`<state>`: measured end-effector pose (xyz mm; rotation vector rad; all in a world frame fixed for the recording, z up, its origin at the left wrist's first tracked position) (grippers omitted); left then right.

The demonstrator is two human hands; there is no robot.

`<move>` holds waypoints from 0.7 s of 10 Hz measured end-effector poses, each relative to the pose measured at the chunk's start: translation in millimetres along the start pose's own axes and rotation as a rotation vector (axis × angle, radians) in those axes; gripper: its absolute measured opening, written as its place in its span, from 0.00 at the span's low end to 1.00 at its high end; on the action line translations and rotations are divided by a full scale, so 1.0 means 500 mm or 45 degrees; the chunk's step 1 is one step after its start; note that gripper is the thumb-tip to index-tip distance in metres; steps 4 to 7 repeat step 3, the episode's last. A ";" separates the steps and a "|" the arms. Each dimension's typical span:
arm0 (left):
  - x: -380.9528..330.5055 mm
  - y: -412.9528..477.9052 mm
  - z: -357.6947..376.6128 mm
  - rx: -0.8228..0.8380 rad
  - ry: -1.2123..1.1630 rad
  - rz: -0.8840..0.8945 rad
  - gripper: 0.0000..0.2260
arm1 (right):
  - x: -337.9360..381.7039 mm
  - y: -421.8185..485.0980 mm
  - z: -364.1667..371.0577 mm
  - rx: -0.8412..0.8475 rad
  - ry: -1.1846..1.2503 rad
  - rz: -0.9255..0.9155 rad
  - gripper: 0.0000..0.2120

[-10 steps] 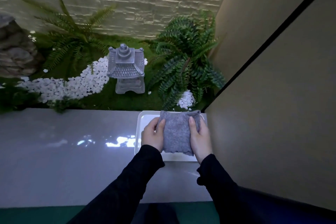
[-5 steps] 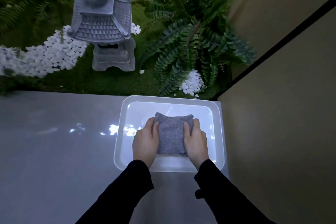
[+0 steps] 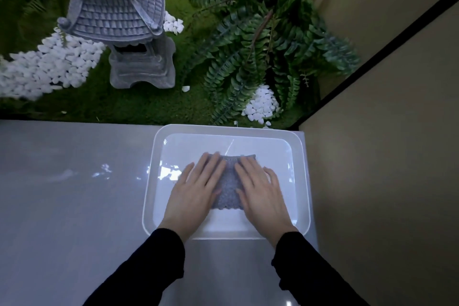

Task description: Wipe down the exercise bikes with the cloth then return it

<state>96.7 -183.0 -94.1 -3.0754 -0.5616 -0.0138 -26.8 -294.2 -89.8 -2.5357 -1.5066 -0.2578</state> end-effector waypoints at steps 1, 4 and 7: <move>0.009 0.000 0.015 0.280 0.038 0.068 0.28 | -0.023 -0.001 0.025 0.438 0.095 0.017 0.36; 0.003 -0.001 0.026 0.475 -0.056 -0.002 0.32 | -0.023 -0.001 -0.003 0.433 0.183 0.137 0.36; 0.003 -0.001 0.026 0.475 -0.056 -0.002 0.32 | -0.023 -0.001 -0.003 0.433 0.183 0.137 0.36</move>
Point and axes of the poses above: each hand's wrist, its own y-axis towards the middle knuckle, its own z-axis out of the palm, x = y × z, the point moved 2 cm from there along y, towards the middle knuckle, and after that the axes turned 4 degrees about y, right-handed, at the moved point
